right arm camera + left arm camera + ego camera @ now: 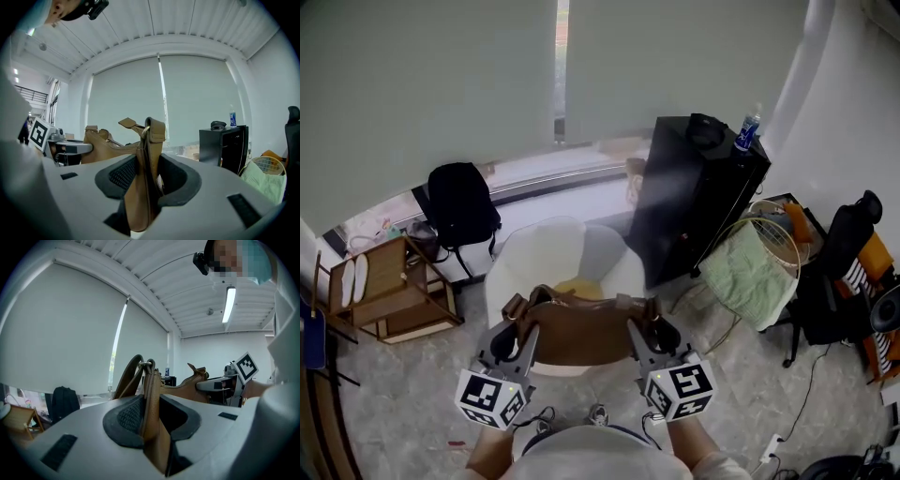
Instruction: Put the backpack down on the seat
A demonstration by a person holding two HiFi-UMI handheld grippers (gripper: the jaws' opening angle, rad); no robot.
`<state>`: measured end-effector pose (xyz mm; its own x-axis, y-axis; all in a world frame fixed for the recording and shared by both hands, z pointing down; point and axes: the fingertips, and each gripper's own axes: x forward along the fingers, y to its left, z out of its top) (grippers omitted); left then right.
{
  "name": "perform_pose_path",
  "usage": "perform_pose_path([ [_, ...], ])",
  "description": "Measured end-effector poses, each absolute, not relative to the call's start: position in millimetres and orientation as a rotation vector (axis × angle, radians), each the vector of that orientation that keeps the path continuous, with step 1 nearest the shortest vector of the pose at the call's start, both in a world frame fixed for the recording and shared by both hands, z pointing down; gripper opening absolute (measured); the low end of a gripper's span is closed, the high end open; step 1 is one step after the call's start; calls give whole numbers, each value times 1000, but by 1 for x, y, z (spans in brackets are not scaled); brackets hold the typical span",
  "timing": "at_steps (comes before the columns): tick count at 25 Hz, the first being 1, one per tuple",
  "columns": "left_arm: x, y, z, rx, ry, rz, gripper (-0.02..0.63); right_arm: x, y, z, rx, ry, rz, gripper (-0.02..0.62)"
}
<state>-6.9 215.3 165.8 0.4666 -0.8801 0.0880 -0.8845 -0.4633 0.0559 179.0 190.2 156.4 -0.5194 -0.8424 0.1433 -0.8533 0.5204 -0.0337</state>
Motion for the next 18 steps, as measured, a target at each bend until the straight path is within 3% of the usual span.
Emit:
perform_pose_path([
  [9,17,197,175,2507,-1697,82,109,199,150,167,1336,-2704,157,169],
  [18,-10,162,180,2470,-1739,90,109,172,109,174,1288,-2730,179,169],
])
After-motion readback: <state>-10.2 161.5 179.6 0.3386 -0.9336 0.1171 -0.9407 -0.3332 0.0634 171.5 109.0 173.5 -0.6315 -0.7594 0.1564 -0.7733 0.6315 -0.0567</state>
